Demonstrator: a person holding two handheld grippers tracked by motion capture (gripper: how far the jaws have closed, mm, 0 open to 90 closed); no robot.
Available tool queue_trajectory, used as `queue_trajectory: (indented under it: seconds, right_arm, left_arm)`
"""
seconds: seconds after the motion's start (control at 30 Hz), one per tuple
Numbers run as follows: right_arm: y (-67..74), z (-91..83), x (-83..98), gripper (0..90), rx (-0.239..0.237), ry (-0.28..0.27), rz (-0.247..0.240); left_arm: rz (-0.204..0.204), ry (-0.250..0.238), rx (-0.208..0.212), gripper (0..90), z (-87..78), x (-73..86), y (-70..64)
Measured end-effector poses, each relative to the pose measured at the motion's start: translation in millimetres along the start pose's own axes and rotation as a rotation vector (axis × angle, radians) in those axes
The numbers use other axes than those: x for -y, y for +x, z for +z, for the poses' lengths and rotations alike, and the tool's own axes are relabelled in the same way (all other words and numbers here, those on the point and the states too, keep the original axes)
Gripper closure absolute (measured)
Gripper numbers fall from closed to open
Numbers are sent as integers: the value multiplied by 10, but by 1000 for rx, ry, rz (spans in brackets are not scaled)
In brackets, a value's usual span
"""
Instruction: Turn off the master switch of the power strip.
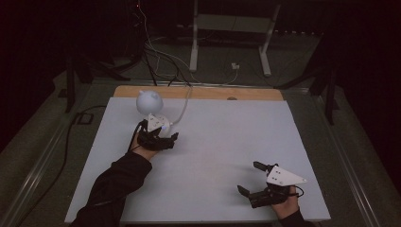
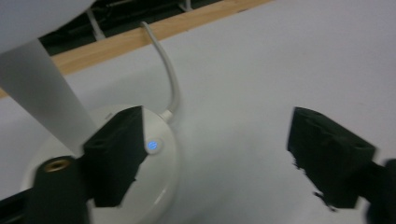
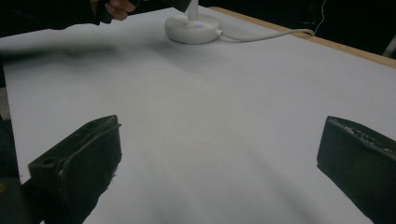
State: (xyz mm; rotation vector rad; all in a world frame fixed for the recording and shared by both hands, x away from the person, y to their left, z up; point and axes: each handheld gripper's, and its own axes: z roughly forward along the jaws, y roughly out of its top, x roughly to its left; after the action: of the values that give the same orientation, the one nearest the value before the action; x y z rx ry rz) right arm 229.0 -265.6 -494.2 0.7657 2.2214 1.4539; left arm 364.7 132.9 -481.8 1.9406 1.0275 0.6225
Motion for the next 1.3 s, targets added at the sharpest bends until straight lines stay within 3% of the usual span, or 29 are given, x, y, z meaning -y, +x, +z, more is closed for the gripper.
queue_trajectory:
  seconds: [0.13, 0.37, 0.8, 1.0, 1.3]
  right_arm:
    - [-2, 0, 0, 0, -2, -2, 2]
    - [-1, 5, 5, 0, -8, 1, 6]
    - [4, 9, 7, 0, -9, 6, 0]
    - [11, 13, 5, 0, -13, 6, -2]
    - [7, 15, 10, 0, -14, 8, 0]
  left_arm:
    - [-21, 12, -22, 370, 48, 40, 79]
    - [-3, 14, -38, 591, 117, 65, 100]
    - [31, 16, -86, 900, 192, 71, 143]
    - [82, 34, -102, 900, 263, 88, 136]
    - [170, 53, -182, 900, 382, 122, 107]
